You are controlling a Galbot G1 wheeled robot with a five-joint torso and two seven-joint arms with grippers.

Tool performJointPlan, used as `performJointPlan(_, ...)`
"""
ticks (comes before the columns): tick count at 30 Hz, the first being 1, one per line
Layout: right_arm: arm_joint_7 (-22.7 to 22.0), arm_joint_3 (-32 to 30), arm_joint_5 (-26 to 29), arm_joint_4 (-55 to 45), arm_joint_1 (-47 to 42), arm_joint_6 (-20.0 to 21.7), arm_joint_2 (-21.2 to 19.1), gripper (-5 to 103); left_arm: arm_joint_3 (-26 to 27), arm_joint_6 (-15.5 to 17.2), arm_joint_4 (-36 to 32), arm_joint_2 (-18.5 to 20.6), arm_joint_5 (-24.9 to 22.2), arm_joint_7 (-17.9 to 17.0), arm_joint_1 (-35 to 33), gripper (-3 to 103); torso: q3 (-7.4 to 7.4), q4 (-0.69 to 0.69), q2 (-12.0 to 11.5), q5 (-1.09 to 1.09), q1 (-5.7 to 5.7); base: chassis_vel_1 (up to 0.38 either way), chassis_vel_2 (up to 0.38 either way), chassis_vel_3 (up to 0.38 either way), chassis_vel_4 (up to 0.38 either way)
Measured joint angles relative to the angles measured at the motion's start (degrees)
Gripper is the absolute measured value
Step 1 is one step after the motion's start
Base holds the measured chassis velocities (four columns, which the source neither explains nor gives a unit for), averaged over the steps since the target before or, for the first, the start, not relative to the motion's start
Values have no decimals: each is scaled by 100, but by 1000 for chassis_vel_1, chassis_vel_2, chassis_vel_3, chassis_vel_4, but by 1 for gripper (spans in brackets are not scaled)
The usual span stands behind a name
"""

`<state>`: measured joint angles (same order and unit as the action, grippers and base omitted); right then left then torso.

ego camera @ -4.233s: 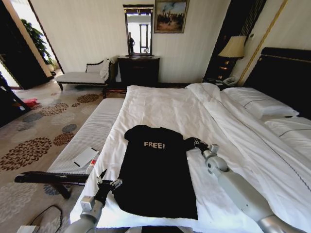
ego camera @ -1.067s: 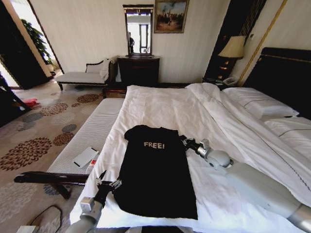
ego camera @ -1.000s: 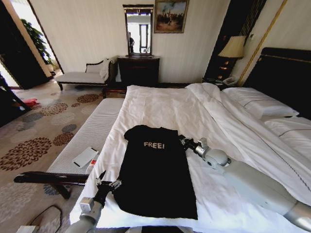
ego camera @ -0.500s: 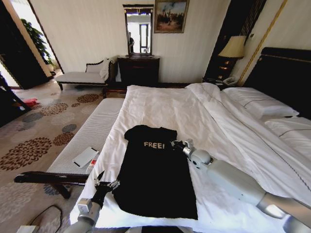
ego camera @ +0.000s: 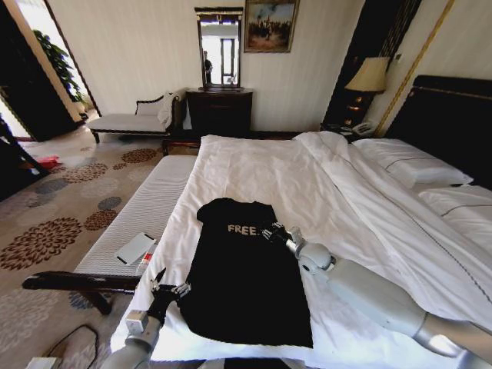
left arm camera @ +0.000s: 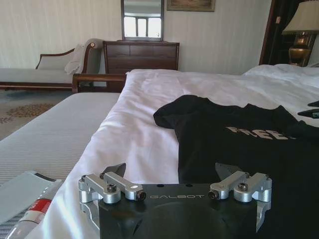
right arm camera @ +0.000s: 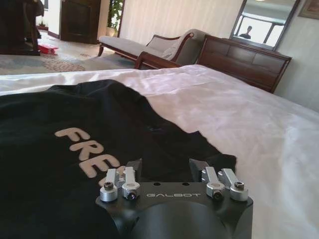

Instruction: Fold the clothes on the bed.

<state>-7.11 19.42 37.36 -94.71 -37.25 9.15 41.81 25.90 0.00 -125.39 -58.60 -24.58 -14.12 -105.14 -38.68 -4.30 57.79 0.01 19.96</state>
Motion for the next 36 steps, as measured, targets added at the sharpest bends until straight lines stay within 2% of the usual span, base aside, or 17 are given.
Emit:
performJointPlan(4, -14, -789, 45, -133, -509, -165, -174, 74, 117, 228, 8, 124, -37, -172, 224, 100, 1, 1, 0, 0, -1, 0, 0, 0, 0)
performJointPlan(5, -14, -789, 45, -133, -509, -165, -174, 74, 117, 228, 8, 124, -37, -172, 224, 100, 1, 1, 0, 0, -1, 0, 0, 0, 0)
performJointPlan(6, -16, -1003, 93, -201, -668, -185, -228, 79, 115, 314, 41, 186, -98, -220, 377, 100, 0, 2, 0, -1, -1, 0, 0, 0, 0)
performJointPlan(7, -16, -1237, 130, -271, -844, -207, -292, 79, 94, 407, 83, 270, -191, -277, 602, 100, 0, 1, 0, 0, -1, 0, 0, 0, 0)
performJointPlan(10, 19, -2158, 146, -485, -1551, -288, -506, 95, -86, 649, 323, 607, -772, -381, 1514, 100, 0, -6, 0, -2, 0, 0, 0, 0, 0)
performJointPlan(12, 23, -2393, 154, -537, -1728, -297, -548, 98, -152, 680, 428, 721, -1002, -367, 1781, 100, 0, -5, 0, 0, 0, 0, 0, 0, 0)
performJointPlan(15, 82, -3162, 155, -673, -2332, -334, -676, 100, -336, 707, 893, 1103, -1737, -130, 2553, 100, 0, 1, 0, 0, -1, 0, 0, 0, 0)
performJointPlan(19, 111, -3628, 153, -730, -2712, -351, -704, 100, -465, 706, 1344, 1291, -2148, 120, 3131, 100, 0, -2, 0, -2, 0, 0, 0, 0, 0)
performJointPlan(21, 112, -3918, 133, -731, -2965, -354, -685, 100, -499, 689, 1795, 1340, -2441, 400, 3459, 100, 0, -7, 0, -1, 0, 0, 0, 0, 0)
performJointPlan(22, 112, -3930, 117, -684, -2971, -356, -662, 100, -469, 660, 2019, 1329, -2516, 544, 3507, 100, 0, -4, 0, -1, 0, 0, 0, 0, 0)
performJointPlan(23, 112, -3930, 117, -684, -2971, -356, -662, 100, -469, 660, 2019, 1329, -2516, 544, 3507, 100, 0, -4, 0, -1, 0, 0, 0, 0, 0)
performJointPlan(25, 112, -3919, 101, -601, -2972, -357, -635, 100, -402, 608, 2433, 1284, -2597, 850, 3570, 100, 0, 3, 0, 0, 0, 0, 0, 0, 0)
performJointPlan(27, 111, -3903, 47, -519, -2998, -366, -616, 100, -371, 585, 2699, 1278, -2656, 1181, 3612, 100, 0, 3, 0, -2, 0, 0, 0, 0, 0)
performJointPlan(30, 109, -3881, 6, -476, -3020, -369, -598, 100, -368, 516, 2977, 1277, -2626, 1458, 3718, 101, 0, 2, 0, -2, 0, 0, 0, 0, 0)
performJointPlan(32, 105, -3963, -3, -489, -3146, -370, -586, 100, -439, 479, 3229, 1221, -2626, 1580, 3963, 94, 0, 3, 0, 1, 0, 0, 0, 0, 0)
performJointPlan(34, 103, -4023, -4, -509, -3221, -370, -583, 100, -497, 476, 3348, 1179, -2627, 1618, 4102, 94, 0, 2, 0, 0, 0, 0, 0, 0, 0)
performJointPlan(36, 85, -4133, -2, -544, -3350, -362, -566, 100, -669, 456, 3551, 1121, -2577, 1693, 4368, 85, 0, -3, 0, -2, 0, 0, 0, 0, 0)
